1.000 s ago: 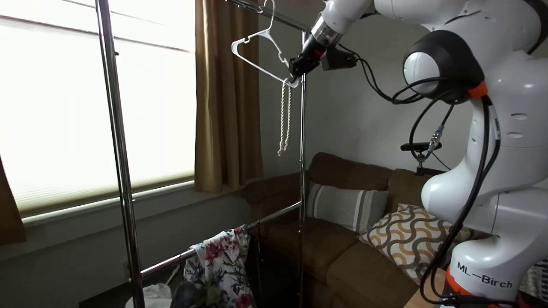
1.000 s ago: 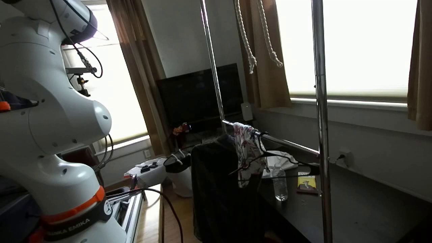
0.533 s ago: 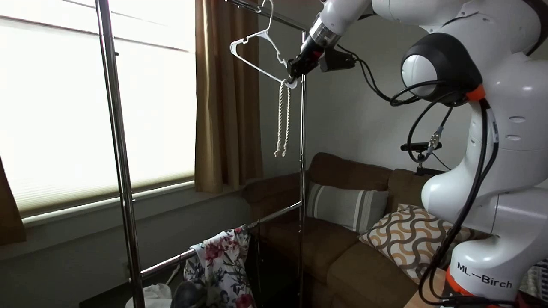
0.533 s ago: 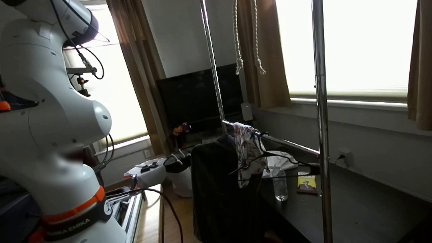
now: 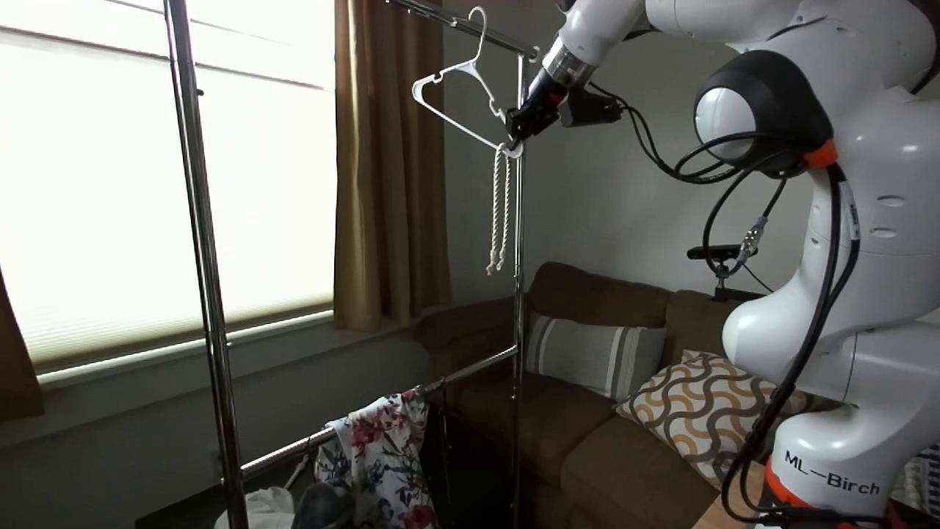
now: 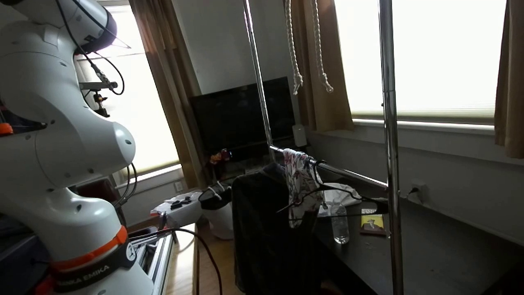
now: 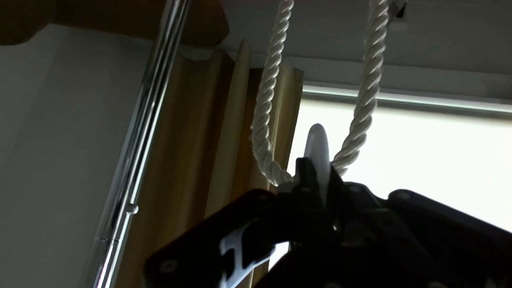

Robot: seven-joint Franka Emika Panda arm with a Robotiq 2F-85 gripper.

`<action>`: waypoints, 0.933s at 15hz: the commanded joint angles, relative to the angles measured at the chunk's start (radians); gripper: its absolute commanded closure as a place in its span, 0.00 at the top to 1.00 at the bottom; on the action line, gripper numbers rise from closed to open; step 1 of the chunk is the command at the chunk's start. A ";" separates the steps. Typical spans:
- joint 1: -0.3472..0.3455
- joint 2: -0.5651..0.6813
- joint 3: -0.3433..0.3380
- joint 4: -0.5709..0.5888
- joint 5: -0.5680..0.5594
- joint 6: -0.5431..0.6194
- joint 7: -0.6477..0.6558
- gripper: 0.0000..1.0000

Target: Move the white hanger to the upper rail

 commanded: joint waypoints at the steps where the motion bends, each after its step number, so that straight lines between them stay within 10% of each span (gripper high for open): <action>1: -0.034 -0.065 0.035 -0.019 0.002 0.014 0.065 0.02; 9: 0.030 -0.039 -0.032 -0.046 0.042 -0.001 -0.013 0.02; 14: 0.205 0.021 -0.243 -0.096 0.172 -0.015 -0.026 0.02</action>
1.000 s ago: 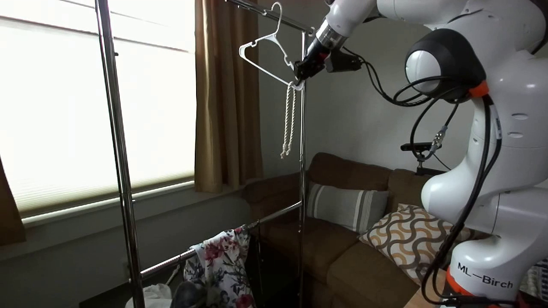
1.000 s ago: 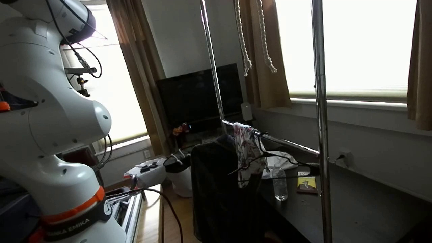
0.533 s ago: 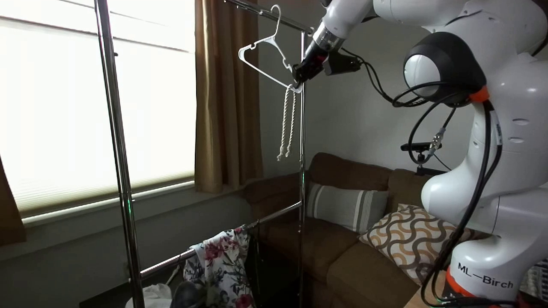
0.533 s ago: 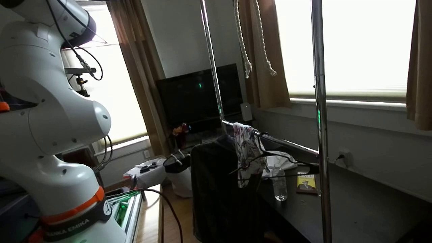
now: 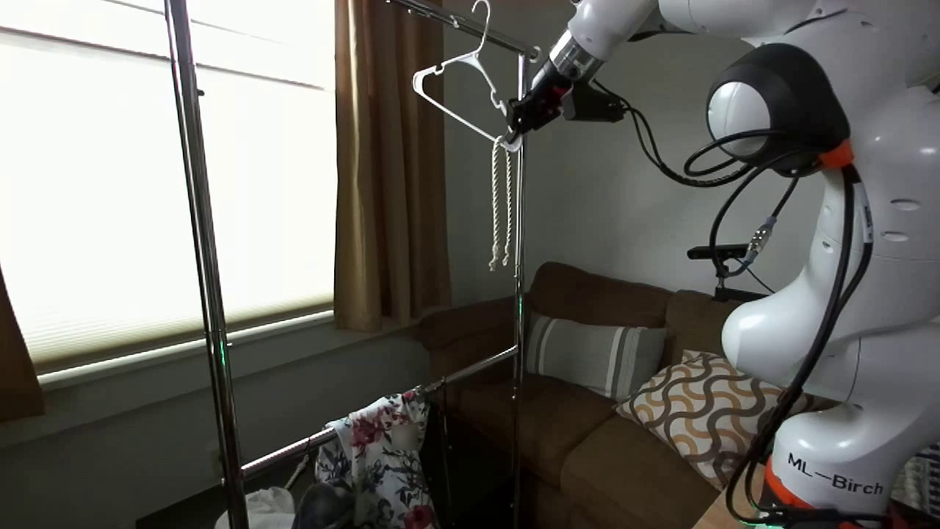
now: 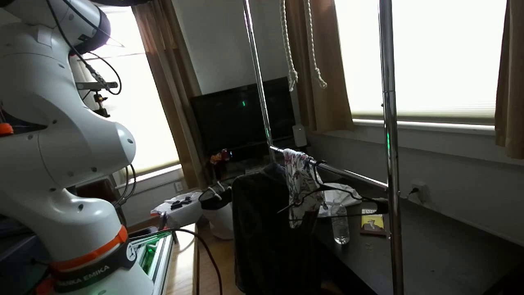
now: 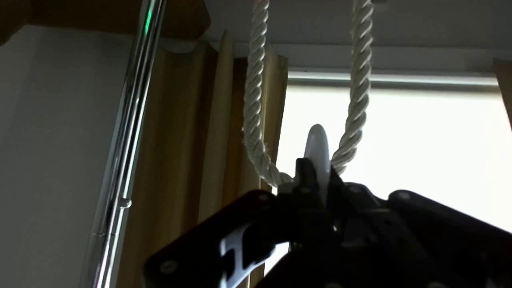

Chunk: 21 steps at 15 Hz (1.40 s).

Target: Move the white hanger to the upper rail

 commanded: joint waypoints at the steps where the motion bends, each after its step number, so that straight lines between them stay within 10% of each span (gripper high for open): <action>1: 0.150 0.041 -0.171 -0.056 0.098 -0.020 0.004 0.02; 4: 0.223 0.041 -0.230 -0.061 0.124 -0.063 0.087 0.02; 12: 0.004 -0.027 -0.013 -0.054 0.373 -0.067 0.027 0.02; 20: -0.326 -0.174 0.120 0.087 0.367 0.107 0.063 0.02; 21: -0.244 -0.129 0.136 0.044 0.238 0.018 0.067 0.02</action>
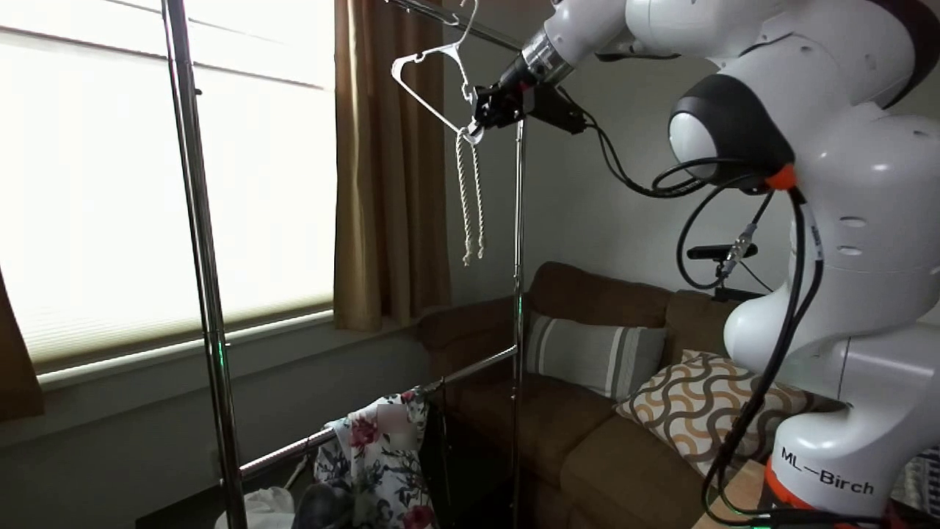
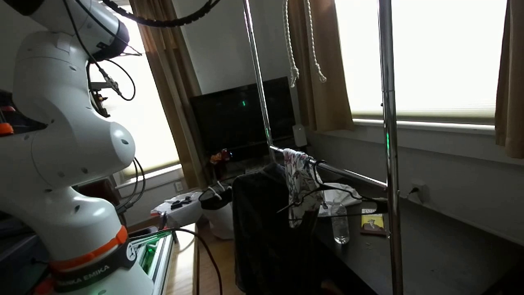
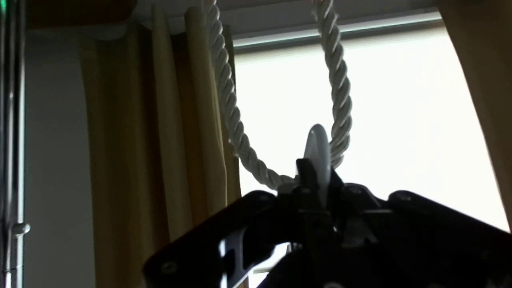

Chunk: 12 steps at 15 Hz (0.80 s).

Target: Move the white hanger to the upper rail

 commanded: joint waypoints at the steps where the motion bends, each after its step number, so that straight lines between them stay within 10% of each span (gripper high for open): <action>1: -0.062 -0.061 0.031 0.026 -0.123 -0.003 0.050 0.02; 5: -0.078 -0.071 0.078 0.018 -0.230 -0.007 0.048 0.02; 6: -0.244 -0.166 0.061 0.149 -0.099 0.152 0.046 0.02; 7: -0.079 -0.073 0.080 0.031 -0.249 -0.004 0.058 0.02; 8: -0.101 -0.105 0.053 0.015 -0.226 0.006 0.025 0.02; 9: -0.087 -0.100 0.046 -0.003 -0.237 -0.012 0.014 0.32; 12: -0.044 -0.066 0.033 0.004 -0.289 -0.016 0.035 0.47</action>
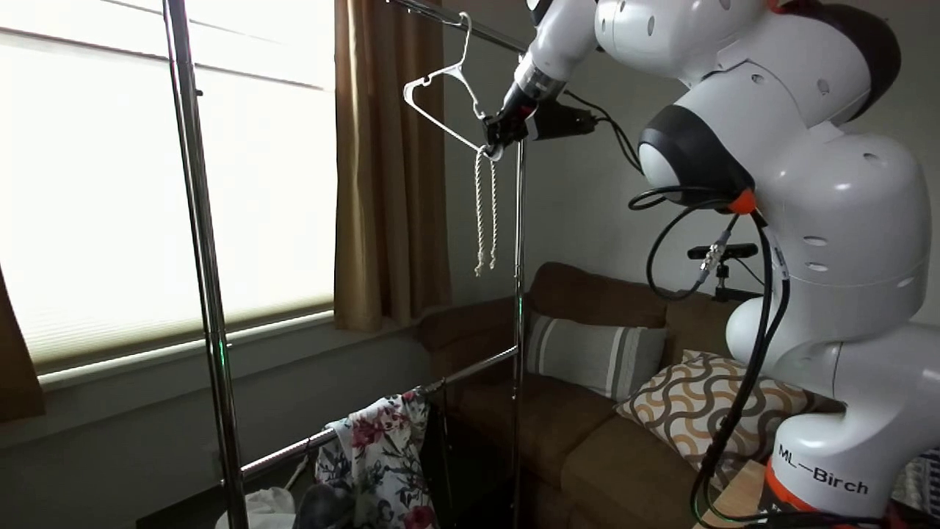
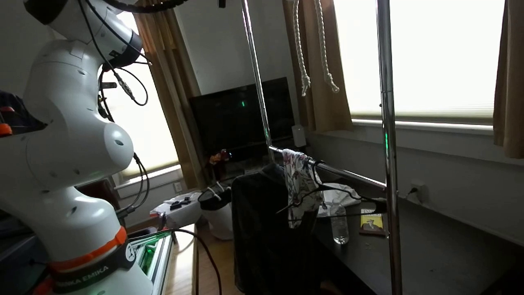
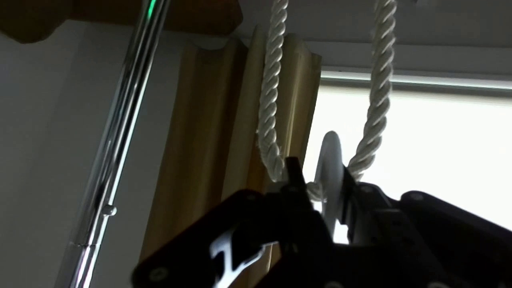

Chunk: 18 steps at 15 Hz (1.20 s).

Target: Move the white hanger to the upper rail

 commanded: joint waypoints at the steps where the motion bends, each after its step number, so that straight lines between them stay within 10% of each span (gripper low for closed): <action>1: 0.066 0.007 -0.048 -0.040 -0.056 0.009 0.023 0.55; 9: 0.388 0.114 -0.260 -0.088 -0.189 0.008 -0.010 1.00; 16: 0.309 -0.058 -0.362 -0.492 -0.217 -0.148 -0.294 1.00; 18: 0.293 0.010 -0.334 -0.391 -0.210 -0.111 -0.245 1.00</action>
